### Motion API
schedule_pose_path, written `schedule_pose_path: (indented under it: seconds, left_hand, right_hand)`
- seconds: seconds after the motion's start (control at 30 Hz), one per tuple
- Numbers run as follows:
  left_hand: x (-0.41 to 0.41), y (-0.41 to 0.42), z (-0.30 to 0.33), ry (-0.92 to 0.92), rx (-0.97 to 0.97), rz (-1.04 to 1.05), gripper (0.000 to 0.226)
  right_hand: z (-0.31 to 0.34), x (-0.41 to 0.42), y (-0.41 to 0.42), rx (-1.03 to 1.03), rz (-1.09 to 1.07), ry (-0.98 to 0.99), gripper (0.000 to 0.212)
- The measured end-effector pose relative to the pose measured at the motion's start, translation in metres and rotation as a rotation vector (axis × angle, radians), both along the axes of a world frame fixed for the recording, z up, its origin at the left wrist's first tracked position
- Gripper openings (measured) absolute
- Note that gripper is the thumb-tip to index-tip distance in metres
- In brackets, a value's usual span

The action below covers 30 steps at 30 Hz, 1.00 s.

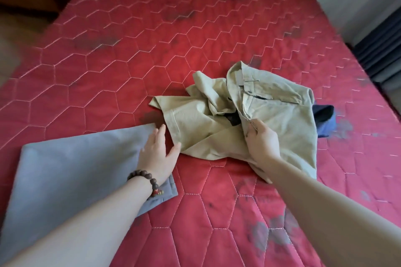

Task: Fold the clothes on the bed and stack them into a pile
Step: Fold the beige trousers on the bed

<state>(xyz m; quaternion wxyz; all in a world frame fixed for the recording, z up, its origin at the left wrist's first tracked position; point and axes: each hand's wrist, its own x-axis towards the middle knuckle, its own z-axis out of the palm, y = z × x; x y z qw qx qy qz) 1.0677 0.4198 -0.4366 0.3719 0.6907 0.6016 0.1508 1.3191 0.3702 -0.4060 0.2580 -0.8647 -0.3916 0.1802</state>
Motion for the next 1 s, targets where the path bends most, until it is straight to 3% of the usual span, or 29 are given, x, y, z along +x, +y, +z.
schedule_pose_path:
  seconds: [0.2,0.3,0.43,0.5,0.63,0.8,0.93,1.0]
  left_hand:
    - [0.026,-0.066,0.125,-0.237,-0.037,-0.145,0.058]
    - [0.052,-0.106,0.215,-0.398,-0.082,-0.287,0.081]
    - [0.058,-0.152,0.320,-0.540,-0.025,-0.397,0.112]
    - [0.049,-0.163,0.359,-0.465,0.085,-0.349,0.100]
    - [0.029,-0.178,0.426,-0.405,0.303,-0.138,0.034]
    - [-0.017,-0.189,0.507,-0.396,0.368,-0.165,0.015]
    - [-0.051,-0.189,0.584,-0.522,0.309,-0.332,0.019]
    - [-0.060,-0.188,0.621,-0.488,0.336,-0.459,0.019]
  right_hand:
    - [0.126,-0.002,-0.062,0.124,0.040,-0.131,0.021]
    - [0.209,-0.022,-0.089,0.240,0.005,0.095,0.020]
    - [0.325,-0.060,-0.129,0.302,0.142,0.381,0.025]
    - [0.378,-0.076,-0.145,0.303,0.238,0.370,0.025]
    - [0.460,-0.104,-0.165,0.244,0.452,0.260,0.012]
    - [0.549,-0.116,-0.181,0.316,0.610,0.125,0.017]
    - [0.599,-0.122,-0.182,0.243,0.912,-0.051,0.068]
    - [0.619,-0.132,-0.180,0.213,0.985,-0.044,0.074]
